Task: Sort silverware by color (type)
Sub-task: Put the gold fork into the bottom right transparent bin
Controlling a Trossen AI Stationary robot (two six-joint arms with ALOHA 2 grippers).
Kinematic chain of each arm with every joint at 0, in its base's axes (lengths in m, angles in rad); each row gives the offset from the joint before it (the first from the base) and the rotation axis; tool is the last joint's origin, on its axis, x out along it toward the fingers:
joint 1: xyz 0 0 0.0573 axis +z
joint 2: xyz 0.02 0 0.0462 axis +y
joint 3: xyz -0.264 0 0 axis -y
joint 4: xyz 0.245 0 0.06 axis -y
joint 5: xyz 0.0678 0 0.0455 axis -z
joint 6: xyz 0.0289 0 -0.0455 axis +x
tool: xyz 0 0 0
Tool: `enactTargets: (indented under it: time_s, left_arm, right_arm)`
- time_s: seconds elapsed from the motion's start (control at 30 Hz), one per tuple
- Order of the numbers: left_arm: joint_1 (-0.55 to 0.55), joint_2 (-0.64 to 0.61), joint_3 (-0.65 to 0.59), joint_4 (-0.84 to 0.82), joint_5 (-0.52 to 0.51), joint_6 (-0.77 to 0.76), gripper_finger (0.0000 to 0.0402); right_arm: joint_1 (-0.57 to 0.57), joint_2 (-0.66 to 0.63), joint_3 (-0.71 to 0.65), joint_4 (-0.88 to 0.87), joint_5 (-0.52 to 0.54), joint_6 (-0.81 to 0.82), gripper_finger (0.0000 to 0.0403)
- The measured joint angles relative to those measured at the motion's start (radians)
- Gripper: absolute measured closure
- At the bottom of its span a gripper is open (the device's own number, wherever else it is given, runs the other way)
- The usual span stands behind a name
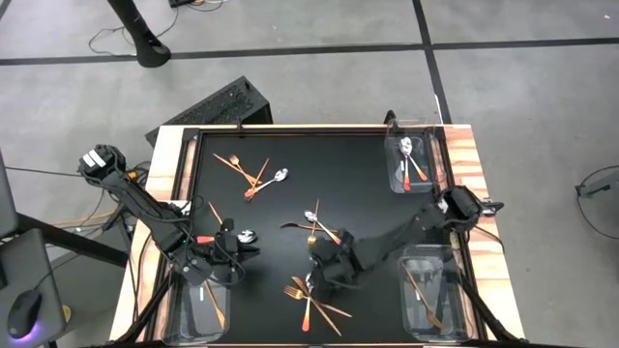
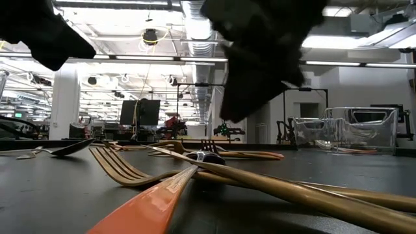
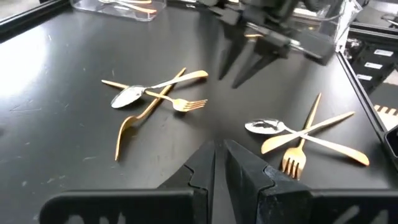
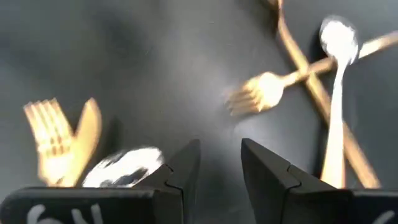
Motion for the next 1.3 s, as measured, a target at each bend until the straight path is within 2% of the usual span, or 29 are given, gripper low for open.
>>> enactTargets:
  time_s: [0.2,0.47,0.73,0.83,1.1,1.3]
  left_arm:
    - [0.015,-0.013,0.000,-0.031,-0.007,0.035,0.0378]
    - [0.093,-0.138,0.000,-0.149,-0.008,0.103,0.0378]
    - [0.240,-0.286,0.000,-0.236,0.094,0.241,0.0385]
    - [0.289,-0.314,0.000,-0.306,0.097,0.262,0.0389]
    - [0.412,-0.327,0.000,-0.359,0.083,0.302,0.0391]
    - [0.490,-0.323,-0.040,-0.317,0.132,0.353,0.0391]
  right_arm:
    - [-0.129,-0.007,0.000,0.123,-0.130,-0.237,0.0266]
    - [-0.225,-0.006,-0.001,0.220,-0.172,-0.360,0.0266]
    - [-0.226,-0.034,-0.003,0.086,-0.205,-0.452,0.0266]
    - [-0.237,-0.072,0.000,0.063,-0.203,-0.495,0.0266]
    - [-0.379,-0.147,-0.002,0.071,-0.209,-0.647,0.0266]
    - [-0.483,-0.139,-0.119,0.410,-0.418,-0.642,0.0266]
